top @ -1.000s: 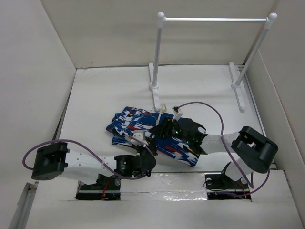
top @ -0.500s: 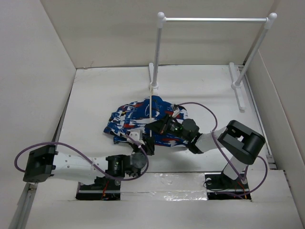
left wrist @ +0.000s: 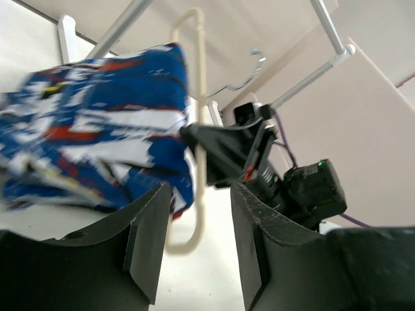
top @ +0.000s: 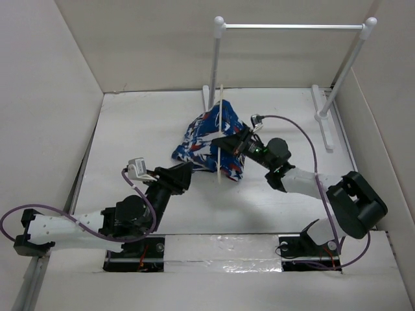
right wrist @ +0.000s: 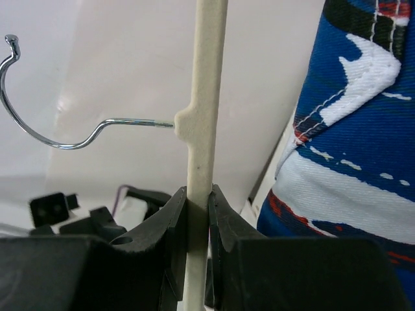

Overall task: Place the trousers on the hanger
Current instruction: Place the trousers on the hanger, then place the hanger at the clothesline.

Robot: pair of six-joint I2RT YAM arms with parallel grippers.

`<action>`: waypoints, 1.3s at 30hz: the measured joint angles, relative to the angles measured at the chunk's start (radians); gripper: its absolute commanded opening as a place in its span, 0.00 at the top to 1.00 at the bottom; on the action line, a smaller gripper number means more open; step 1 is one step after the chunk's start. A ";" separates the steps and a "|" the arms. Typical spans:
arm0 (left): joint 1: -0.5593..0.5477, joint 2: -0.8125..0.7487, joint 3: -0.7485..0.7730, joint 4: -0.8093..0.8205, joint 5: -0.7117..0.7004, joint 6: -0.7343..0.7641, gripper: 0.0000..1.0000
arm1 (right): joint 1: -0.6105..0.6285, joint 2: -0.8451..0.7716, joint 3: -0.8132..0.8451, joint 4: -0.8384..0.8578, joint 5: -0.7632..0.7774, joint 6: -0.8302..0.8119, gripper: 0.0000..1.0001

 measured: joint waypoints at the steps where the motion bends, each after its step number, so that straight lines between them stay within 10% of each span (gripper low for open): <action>1: 0.000 -0.009 0.011 -0.016 -0.003 0.003 0.61 | -0.024 -0.015 0.024 -0.022 -0.007 -0.003 1.00; 18: -0.039 -0.087 0.272 -0.370 -0.061 0.096 0.53 | -0.422 0.021 0.547 -0.493 -0.184 -0.121 1.00; 39: -0.044 -0.023 0.277 -0.428 -0.089 0.071 0.49 | -0.693 0.302 1.007 -0.662 -0.359 -0.042 1.00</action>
